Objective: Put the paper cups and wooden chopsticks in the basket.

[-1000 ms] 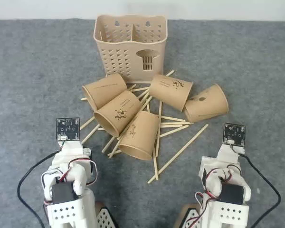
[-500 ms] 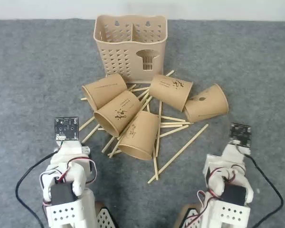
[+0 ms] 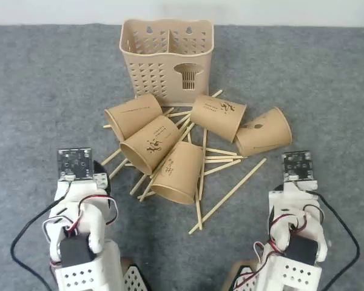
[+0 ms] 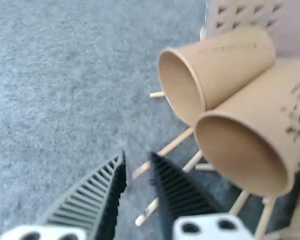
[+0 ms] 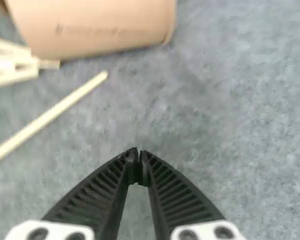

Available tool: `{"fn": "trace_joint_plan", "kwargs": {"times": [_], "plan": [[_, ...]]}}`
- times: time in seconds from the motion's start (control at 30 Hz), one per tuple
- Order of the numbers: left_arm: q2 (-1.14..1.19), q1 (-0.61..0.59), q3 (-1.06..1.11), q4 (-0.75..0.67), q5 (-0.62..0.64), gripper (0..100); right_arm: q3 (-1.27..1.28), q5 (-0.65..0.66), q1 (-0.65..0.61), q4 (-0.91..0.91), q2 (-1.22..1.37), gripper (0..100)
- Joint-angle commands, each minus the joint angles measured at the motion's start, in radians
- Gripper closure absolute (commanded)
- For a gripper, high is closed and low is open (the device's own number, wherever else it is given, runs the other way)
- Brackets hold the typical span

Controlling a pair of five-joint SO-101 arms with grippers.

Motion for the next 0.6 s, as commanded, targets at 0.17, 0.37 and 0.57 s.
{"fn": "trace_joint_plan", "kwargs": {"times": [0.17, 0.37, 0.57], "plan": [[0.419, 0.012, -0.36, 0.005, 0.106, 90, -0.032, -0.055, -0.016, -0.031, -0.012, 93.8], [0.884, 0.089, -0.63, 0.035, 0.229, 90, -0.023, -0.032, 0.015, -0.031, -0.012, 93.9], [1.275, 0.133, -0.863, 0.058, 0.325, 90, 0.032, -0.005, 0.056, -0.119, -0.013, 93.9]]}}
